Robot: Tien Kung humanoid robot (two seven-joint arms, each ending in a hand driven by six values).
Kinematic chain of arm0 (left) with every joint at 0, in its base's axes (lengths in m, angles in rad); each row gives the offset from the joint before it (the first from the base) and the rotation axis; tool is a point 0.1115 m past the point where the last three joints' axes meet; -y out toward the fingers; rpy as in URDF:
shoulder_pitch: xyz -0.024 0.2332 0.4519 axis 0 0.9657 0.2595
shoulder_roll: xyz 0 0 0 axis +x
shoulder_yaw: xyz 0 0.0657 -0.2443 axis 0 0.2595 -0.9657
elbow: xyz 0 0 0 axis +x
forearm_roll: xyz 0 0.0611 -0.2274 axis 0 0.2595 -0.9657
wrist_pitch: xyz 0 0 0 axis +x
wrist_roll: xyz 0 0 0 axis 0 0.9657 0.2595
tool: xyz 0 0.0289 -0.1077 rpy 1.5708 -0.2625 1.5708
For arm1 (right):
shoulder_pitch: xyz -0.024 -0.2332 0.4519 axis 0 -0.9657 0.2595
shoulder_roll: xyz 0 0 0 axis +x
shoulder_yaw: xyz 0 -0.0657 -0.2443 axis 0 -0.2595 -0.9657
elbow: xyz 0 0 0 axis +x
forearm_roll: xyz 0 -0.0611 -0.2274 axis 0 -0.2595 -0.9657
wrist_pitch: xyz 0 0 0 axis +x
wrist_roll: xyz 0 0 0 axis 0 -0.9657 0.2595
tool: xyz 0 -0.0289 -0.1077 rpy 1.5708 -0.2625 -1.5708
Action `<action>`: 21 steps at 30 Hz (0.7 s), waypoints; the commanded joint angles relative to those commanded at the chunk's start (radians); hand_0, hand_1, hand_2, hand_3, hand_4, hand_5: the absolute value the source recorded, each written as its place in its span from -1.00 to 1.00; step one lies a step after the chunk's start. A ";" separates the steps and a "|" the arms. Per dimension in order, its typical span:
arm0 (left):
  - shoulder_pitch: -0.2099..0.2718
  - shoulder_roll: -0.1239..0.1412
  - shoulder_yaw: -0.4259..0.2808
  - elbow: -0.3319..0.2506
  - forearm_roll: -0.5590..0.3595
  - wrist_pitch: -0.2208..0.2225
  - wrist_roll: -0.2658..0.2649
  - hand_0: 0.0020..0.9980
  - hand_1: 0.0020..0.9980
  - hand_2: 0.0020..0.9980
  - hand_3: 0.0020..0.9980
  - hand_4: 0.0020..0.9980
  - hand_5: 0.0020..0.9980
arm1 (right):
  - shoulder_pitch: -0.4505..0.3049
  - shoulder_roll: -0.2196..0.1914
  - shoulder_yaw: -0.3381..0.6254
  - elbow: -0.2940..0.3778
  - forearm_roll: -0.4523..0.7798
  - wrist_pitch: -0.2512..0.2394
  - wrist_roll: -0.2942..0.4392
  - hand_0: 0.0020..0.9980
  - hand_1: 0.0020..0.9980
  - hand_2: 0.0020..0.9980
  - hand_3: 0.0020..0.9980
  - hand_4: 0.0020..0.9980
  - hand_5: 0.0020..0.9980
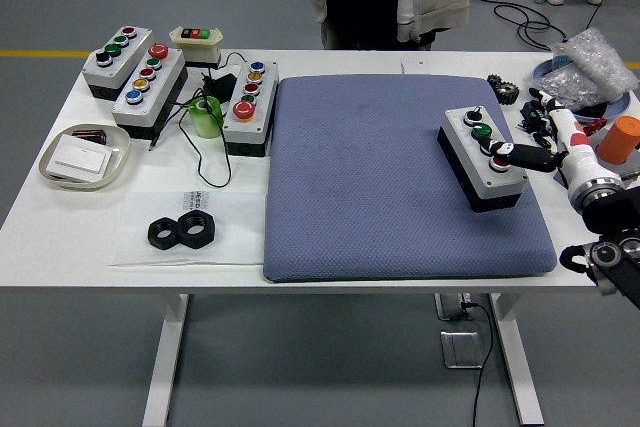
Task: Pick up the button,place it on the desk,press the button,press the button
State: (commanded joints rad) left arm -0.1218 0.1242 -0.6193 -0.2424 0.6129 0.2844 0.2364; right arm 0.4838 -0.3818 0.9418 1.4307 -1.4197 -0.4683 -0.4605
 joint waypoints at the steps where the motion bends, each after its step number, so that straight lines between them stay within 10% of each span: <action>1: 0.001 0.000 -0.002 0.000 0.003 0.000 0.001 0.36 0.31 0.50 0.58 0.39 1.00 | 0.009 0.020 -0.015 -0.024 -0.058 0.001 -0.014 1.00 0.90 1.00 1.00 0.95 -0.57; 9: 0.002 0.001 -0.001 -0.001 0.004 -0.001 0.002 0.36 0.31 0.50 0.58 0.39 1.00 | 0.040 0.081 -0.052 -0.126 -0.378 0.015 -0.055 1.00 0.88 1.00 1.00 0.95 -0.55; 21: -0.003 0.001 0.004 -0.002 -0.002 -0.001 0.001 0.36 0.31 0.50 0.58 0.39 1.00 | 0.081 0.141 -0.079 -0.239 -0.320 0.029 -0.064 1.00 0.84 0.98 1.00 0.95 -0.51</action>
State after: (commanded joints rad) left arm -0.1243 0.1257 -0.6152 -0.2440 0.6108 0.2837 0.2369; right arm 0.5648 -0.2406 0.8627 1.1916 -1.7400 -0.4395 -0.5249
